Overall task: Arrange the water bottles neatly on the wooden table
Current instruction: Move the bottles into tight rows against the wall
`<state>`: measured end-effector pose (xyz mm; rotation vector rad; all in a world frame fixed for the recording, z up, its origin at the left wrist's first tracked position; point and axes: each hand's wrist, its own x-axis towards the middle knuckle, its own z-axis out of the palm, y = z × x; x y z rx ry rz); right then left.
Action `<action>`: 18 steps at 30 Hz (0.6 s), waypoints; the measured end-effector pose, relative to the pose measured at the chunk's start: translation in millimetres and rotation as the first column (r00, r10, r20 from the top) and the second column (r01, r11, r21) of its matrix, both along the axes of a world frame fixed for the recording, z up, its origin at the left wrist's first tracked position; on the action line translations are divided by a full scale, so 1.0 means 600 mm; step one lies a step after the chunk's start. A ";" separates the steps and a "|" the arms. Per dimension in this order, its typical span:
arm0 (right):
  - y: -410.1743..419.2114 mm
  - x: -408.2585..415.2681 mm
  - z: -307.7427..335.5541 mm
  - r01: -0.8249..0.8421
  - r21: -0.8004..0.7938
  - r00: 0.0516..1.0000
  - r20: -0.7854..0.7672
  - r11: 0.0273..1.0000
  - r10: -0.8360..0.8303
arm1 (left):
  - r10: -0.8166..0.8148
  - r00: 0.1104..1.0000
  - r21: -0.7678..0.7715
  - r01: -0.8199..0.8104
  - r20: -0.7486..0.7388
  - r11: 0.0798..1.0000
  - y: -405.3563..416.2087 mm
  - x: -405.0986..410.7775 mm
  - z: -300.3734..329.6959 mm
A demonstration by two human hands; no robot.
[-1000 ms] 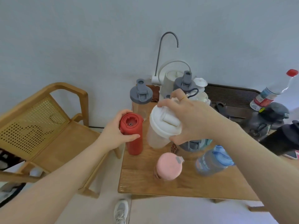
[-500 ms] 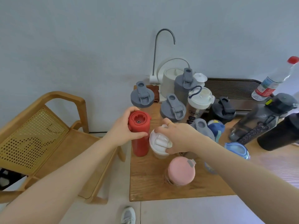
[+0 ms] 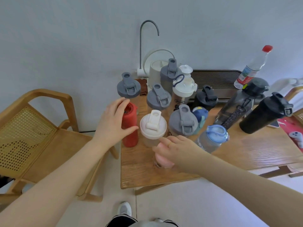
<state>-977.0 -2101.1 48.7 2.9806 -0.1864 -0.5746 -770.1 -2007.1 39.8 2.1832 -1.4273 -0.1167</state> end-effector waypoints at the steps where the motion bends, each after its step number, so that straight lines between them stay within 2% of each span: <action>1: 0.003 0.000 -0.008 -0.003 -0.021 1.000 0.008 1.000 0.003 | 0.002 1.000 0.000 -0.002 0.023 1.000 0.004 -0.008 -0.003; 6: 0.006 0.021 -0.020 -0.006 0.014 0.991 0.133 1.000 0.004 | 0.030 0.998 0.030 -0.032 0.048 0.999 0.019 -0.029 -0.006; 10: 0.018 0.047 -0.029 0.019 0.023 0.985 0.171 1.000 -0.023 | 0.044 0.997 -0.007 -0.044 0.057 0.999 0.022 -0.045 0.002; 15: 0.014 0.046 -0.037 0.094 0.029 0.975 0.201 0.995 -0.097 | -0.047 0.996 -0.083 0.053 0.069 0.995 0.006 -0.053 0.020; 18: 0.013 0.048 -0.048 0.151 -0.012 0.951 0.274 0.988 -0.142 | -0.139 0.985 -0.128 0.152 0.106 0.980 -0.026 -0.051 0.037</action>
